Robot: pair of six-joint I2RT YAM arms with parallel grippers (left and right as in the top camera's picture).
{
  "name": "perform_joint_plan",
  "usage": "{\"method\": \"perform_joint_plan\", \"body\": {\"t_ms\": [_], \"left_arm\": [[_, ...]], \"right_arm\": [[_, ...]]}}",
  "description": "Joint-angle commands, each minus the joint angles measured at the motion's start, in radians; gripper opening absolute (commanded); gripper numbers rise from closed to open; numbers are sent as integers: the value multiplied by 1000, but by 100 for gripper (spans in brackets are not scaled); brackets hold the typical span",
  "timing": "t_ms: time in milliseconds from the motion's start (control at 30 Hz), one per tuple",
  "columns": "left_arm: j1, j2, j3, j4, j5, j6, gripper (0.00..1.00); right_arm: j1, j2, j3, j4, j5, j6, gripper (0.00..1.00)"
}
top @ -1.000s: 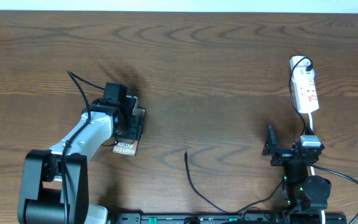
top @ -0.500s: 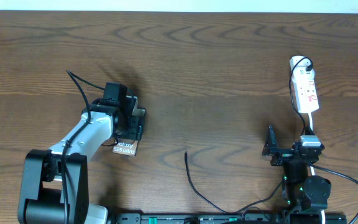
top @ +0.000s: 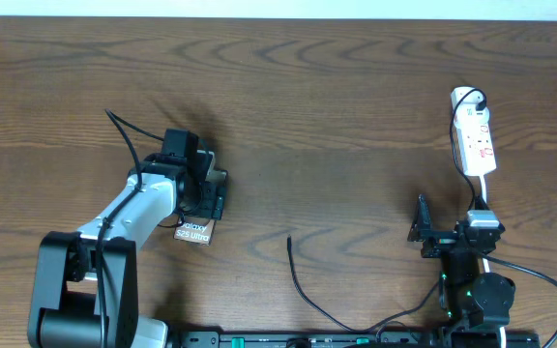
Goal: Plug charger to phone and switch on socket
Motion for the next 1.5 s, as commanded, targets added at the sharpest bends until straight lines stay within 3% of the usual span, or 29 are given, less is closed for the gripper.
{"method": "perform_joint_plan", "body": {"t_ms": [0,1467], "left_arm": [[2,63,-35,-21,3,-2,84],[2,123,-35,-51,-27,-17,86]], "right_arm": [[7,0,-1,-5,8,6,99],[7,0,-1,-5,8,6,99]]}}
